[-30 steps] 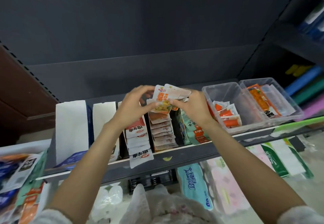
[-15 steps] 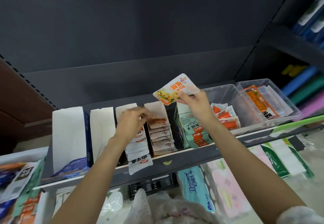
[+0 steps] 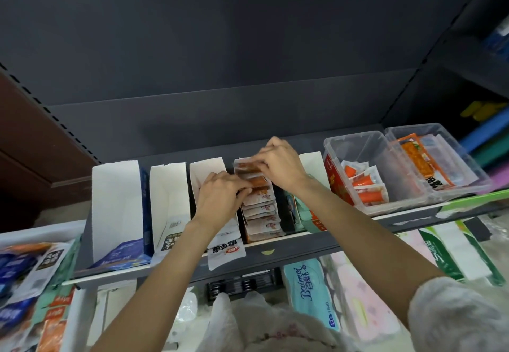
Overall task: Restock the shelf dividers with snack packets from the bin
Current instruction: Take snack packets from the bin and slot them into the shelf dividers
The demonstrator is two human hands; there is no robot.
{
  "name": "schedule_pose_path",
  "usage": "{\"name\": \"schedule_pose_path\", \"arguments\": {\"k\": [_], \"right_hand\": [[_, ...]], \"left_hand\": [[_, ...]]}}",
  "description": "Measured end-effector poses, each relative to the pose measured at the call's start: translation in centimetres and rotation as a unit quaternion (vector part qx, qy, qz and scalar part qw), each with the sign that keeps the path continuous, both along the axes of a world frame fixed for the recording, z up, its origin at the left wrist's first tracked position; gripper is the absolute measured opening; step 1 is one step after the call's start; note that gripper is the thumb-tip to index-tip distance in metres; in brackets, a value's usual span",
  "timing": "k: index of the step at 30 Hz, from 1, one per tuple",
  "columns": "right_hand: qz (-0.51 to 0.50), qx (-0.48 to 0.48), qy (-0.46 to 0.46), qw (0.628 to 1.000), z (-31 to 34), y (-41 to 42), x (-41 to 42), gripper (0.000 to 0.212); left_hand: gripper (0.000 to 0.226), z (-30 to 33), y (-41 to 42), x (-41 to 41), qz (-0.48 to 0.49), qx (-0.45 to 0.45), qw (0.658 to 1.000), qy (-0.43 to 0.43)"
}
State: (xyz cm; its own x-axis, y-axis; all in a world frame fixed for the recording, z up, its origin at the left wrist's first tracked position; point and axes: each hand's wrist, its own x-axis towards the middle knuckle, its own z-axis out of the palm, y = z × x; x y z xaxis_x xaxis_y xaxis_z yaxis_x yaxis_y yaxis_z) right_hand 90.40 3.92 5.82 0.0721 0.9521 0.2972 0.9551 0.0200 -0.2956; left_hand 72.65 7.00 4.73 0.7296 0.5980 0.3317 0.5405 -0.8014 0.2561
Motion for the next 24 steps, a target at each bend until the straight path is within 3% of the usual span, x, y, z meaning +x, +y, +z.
{"name": "schedule_pose_path", "arguments": {"k": [4, 10, 14, 18, 21, 24], "right_hand": [[-0.057, -0.120, -0.007, 0.991, -1.1, 0.0, -0.1, 0.024], [-0.080, 0.014, 0.169, 0.982, 2.0, -3.0, 0.0, 0.028], [-0.094, 0.094, 0.218, 0.967, 3.6, -7.4, -2.2, 0.024], [-0.035, 0.163, 0.149, 0.975, 4.6, -11.0, -6.5, 0.018], [0.043, 0.177, 0.051, 0.982, 4.2, -12.0, -10.4, 0.020], [0.116, 0.148, 0.039, 0.981, 3.1, -12.1, -15.1, 0.020]], "left_hand": [[0.013, 0.2, 0.2, 0.3, 0.025, -0.003, 1.000, -0.002], [0.025, 0.7, -0.1, 0.0, 0.049, -0.053, 0.997, 0.012], [0.026, 2.4, -2.2, -2.2, 0.106, -0.103, 0.985, -0.092], [0.021, 4.2, -6.3, -8.2, 0.122, -0.080, 0.976, -0.162], [0.023, 4.2, -9.6, -13.6, 0.148, -0.040, 0.975, -0.158], [0.024, 3.6, -11.5, -18.8, 0.189, -0.061, 0.970, -0.143]]}}
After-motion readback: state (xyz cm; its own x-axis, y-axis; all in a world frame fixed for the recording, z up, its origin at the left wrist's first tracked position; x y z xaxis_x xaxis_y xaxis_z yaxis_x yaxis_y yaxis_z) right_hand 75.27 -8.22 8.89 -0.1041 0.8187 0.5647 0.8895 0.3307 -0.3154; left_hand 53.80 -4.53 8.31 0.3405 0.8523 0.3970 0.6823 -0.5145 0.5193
